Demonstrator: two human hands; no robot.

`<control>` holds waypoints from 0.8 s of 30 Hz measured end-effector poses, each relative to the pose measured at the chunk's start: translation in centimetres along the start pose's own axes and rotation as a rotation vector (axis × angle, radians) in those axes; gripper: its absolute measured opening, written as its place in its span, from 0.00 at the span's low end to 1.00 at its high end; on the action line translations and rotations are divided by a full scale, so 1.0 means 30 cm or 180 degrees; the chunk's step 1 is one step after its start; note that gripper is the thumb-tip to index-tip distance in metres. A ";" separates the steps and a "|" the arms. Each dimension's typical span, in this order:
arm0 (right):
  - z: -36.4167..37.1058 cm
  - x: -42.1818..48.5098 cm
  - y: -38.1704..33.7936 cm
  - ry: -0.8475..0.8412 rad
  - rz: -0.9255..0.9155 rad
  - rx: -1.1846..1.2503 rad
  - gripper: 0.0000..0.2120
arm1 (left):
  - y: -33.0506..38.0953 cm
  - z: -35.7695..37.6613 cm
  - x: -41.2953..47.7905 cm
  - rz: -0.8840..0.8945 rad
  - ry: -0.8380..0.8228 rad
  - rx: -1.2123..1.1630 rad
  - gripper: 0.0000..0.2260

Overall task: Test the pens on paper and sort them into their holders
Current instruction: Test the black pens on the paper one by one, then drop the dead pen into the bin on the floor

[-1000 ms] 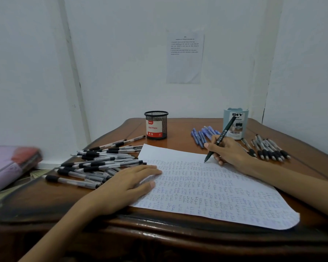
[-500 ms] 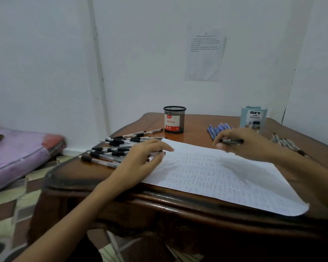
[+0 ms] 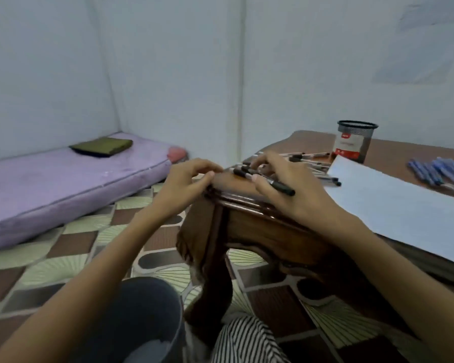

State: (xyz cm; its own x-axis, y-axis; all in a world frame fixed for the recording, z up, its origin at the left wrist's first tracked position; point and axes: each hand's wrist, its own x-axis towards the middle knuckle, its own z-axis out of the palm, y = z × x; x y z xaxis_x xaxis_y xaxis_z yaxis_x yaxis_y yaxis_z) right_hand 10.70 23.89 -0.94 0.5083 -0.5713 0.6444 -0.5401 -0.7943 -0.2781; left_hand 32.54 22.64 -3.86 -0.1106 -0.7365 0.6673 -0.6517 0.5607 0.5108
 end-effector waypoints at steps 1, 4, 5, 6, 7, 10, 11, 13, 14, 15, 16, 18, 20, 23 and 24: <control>0.047 0.019 -0.035 0.0047 -0.0110 0.0146 0.11 | -0.026 -0.042 -0.036 -0.0178 0.0102 0.0095 0.10; 0.190 0.053 -0.139 0.0028 -0.0447 0.0457 0.08 | -0.111 -0.158 -0.152 -0.0655 0.0208 0.0532 0.09; 0.240 0.056 -0.172 -0.0039 -0.0535 0.0493 0.07 | -0.142 -0.190 -0.196 -0.0780 0.0169 0.0685 0.09; 0.292 0.055 -0.202 -0.0132 -0.0600 0.0530 0.07 | -0.168 -0.218 -0.240 -0.0909 0.0110 0.0833 0.09; 0.347 0.050 -0.229 -0.0247 -0.0637 0.0561 0.06 | -0.200 -0.240 -0.287 -0.1064 0.0049 0.0971 0.10; 0.514 0.007 -0.280 -0.0648 -0.0674 0.0566 0.07 | -0.274 -0.275 -0.429 -0.1474 -0.0011 0.1295 0.11; 0.566 -0.013 -0.291 -0.0782 -0.0733 0.0475 0.07 | -0.296 -0.280 -0.472 -0.1587 -0.0027 0.1384 0.11; 0.653 -0.055 -0.307 -0.1109 -0.0889 0.0127 0.09 | -0.332 -0.282 -0.547 -0.1813 -0.0080 0.1463 0.11; 0.692 -0.073 -0.310 -0.1279 -0.0963 -0.0065 0.11 | -0.344 -0.279 -0.576 -0.1911 -0.0101 0.1488 0.11; 0.727 -0.090 -0.312 -0.1434 -0.1011 -0.0210 0.14 | -0.359 -0.275 -0.602 -0.1993 -0.0126 0.1505 0.11; 0.758 -0.105 -0.312 -0.1579 -0.1032 -0.0298 0.16 | -0.368 -0.269 -0.622 -0.2052 -0.0156 0.1524 0.11; 0.807 -0.124 -0.304 -0.1813 -0.1107 -0.0432 0.16 | -0.395 -0.256 -0.650 -0.2111 -0.0216 0.1546 0.12; 0.835 -0.135 -0.292 -0.2004 -0.1234 -0.0572 0.16 | -0.422 -0.244 -0.665 -0.2162 -0.0238 0.1548 0.12; 0.855 -0.140 -0.269 -0.2171 -0.1291 -0.0641 0.19 | -0.460 -0.223 -0.672 -0.2234 -0.0263 0.1543 0.12; 0.862 -0.139 -0.261 -0.2157 -0.1278 -0.0631 0.20 | -0.471 -0.217 -0.671 -0.2247 -0.0273 0.1547 0.12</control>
State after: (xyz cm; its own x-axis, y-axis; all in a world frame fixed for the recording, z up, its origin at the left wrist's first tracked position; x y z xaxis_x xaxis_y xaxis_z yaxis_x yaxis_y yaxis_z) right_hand 30.16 27.15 -19.87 0.9500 -0.3020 0.0793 -0.3067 -0.9502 0.0551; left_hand 48.86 32.01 -20.98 0.3979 -0.8887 0.2278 -0.8360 -0.2490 0.4889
